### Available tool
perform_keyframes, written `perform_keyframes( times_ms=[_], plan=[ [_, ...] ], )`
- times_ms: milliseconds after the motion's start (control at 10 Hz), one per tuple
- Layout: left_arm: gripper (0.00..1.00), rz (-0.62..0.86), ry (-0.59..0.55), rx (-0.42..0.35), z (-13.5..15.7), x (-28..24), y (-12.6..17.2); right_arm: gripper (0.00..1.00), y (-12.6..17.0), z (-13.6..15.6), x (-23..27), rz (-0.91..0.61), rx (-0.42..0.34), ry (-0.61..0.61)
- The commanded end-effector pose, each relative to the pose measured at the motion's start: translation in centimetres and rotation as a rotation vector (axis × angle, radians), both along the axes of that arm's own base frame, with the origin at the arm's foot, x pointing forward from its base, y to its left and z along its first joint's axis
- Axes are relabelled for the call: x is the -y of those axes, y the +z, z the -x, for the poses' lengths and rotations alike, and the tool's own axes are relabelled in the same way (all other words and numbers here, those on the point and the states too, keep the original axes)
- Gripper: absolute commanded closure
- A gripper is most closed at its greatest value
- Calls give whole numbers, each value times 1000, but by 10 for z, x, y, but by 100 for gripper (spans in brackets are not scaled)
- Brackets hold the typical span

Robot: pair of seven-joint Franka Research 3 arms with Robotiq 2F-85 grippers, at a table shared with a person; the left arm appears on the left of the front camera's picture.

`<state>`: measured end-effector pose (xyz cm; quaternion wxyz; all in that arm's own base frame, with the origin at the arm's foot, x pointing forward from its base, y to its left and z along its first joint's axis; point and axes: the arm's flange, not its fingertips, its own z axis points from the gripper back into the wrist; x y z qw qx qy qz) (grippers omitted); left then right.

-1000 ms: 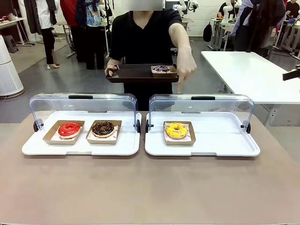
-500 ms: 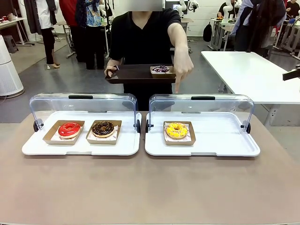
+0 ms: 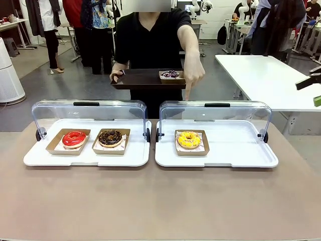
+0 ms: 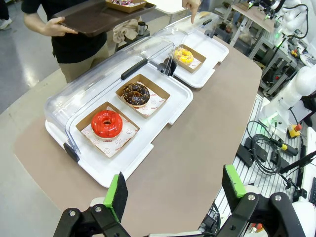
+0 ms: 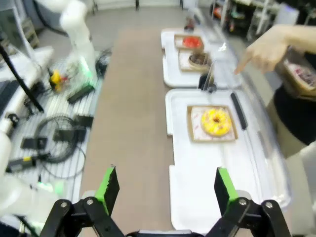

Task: Provide the desired donut to the person.
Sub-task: Pick up and lift the Paper togo box containing the Donut pointed at by the person.

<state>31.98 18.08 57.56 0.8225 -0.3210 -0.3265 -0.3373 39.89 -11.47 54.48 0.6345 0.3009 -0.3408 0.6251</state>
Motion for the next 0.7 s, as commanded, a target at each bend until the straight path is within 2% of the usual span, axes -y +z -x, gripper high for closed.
perform_keyframes(
  times_ms=[0,300,500,600],
  plan=[
    [0,18,-10,23,1,0,0,0,-7,22,-68,232,33,19],
    [0,18,-10,23,1,0,0,0,-46,29,-144,480,-8,35],
    [0,18,-10,23,1,0,0,0,-73,10,-189,578,-125,-43],
    [0,18,-10,23,1,0,0,0,-80,4,-201,589,-138,-104]
  ],
)
